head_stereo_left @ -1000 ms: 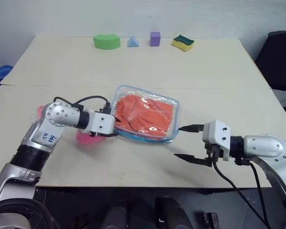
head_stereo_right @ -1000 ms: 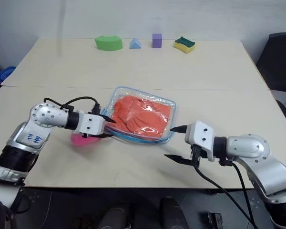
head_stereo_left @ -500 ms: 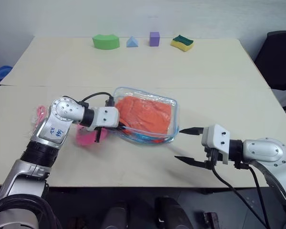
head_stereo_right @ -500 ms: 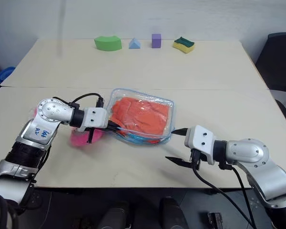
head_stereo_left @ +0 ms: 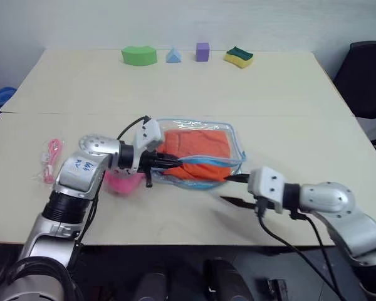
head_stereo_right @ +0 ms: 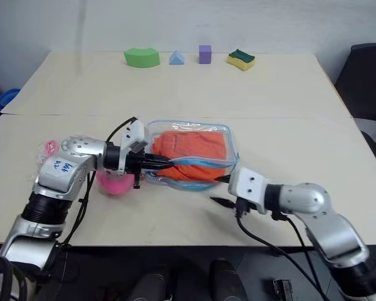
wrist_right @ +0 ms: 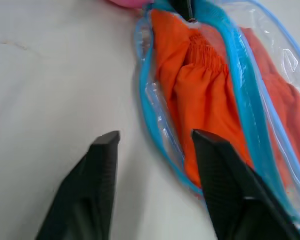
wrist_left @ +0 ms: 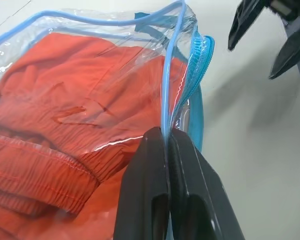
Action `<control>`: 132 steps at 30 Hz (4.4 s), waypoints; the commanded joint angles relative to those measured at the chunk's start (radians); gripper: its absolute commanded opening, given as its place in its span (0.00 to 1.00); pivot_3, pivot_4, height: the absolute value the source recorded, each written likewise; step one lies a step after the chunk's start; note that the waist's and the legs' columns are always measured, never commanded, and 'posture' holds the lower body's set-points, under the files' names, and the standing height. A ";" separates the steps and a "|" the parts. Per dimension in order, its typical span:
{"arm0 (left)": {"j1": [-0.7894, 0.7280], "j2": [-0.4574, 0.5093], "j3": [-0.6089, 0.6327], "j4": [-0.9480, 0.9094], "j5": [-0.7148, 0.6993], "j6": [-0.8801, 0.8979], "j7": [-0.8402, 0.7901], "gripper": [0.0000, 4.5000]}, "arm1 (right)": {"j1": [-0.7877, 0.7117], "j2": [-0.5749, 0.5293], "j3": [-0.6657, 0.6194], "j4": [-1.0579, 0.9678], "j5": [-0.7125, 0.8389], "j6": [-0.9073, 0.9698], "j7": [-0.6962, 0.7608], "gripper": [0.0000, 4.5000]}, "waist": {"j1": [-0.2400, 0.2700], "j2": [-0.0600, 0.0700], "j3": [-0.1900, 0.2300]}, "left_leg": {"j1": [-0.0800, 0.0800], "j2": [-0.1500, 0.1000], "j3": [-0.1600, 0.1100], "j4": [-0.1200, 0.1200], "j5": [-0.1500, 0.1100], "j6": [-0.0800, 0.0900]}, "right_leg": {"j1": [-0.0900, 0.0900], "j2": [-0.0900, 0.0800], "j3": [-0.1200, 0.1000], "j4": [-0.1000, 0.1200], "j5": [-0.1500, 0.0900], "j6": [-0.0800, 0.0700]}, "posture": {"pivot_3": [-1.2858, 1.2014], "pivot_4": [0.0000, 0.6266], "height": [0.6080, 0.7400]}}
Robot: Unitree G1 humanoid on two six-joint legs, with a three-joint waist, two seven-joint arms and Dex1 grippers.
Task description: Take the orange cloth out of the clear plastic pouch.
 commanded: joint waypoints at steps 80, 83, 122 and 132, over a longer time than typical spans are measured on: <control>-0.138 -0.350 -0.045 0.123 0.020 0.031 0.305 0.00 | -0.125 0.023 0.264 0.367 -0.664 -0.592 -0.170 0.01 | 0.002 -0.002 -0.001 | 0.001 -0.002 -0.001 0.003 0.000 -0.001 | 0.002 -0.001 -0.001 0.000 0.000 0.000 | 0.52 0.24 1.00; -0.128 -0.332 -0.072 0.169 0.074 -0.021 0.319 0.00 | -0.069 -0.045 0.227 0.301 -0.625 -0.687 -0.154 0.01 | 0.004 -0.002 -0.001 | 0.001 -0.002 -0.001 0.003 0.000 -0.001 | 0.002 -0.001 -0.001 0.000 0.000 0.000 | 0.52 0.24 1.00; 0.127 0.014 0.008 -0.121 0.045 -0.091 0.052 0.28 | 0.104 -0.132 -0.222 0.465 -0.281 -0.396 -0.102 0.30 | 0.004 0.000 -0.001 | 0.017 0.000 0.002 -0.008 -0.001 0.001 | 0.017 0.001 0.003 -0.010 0.000 0.000 | 0.52 0.24 1.00; 0.180 0.236 0.461 -0.270 -0.362 0.303 -0.021 0.97 | 0.327 -0.320 -0.674 0.274 0.187 0.056 0.274 1.00 | -0.003 0.001 0.000 | 0.017 0.002 0.000 -0.009 -0.001 0.001 | 0.017 0.002 0.002 -0.011 0.000 0.000 | 0.52 0.24 1.00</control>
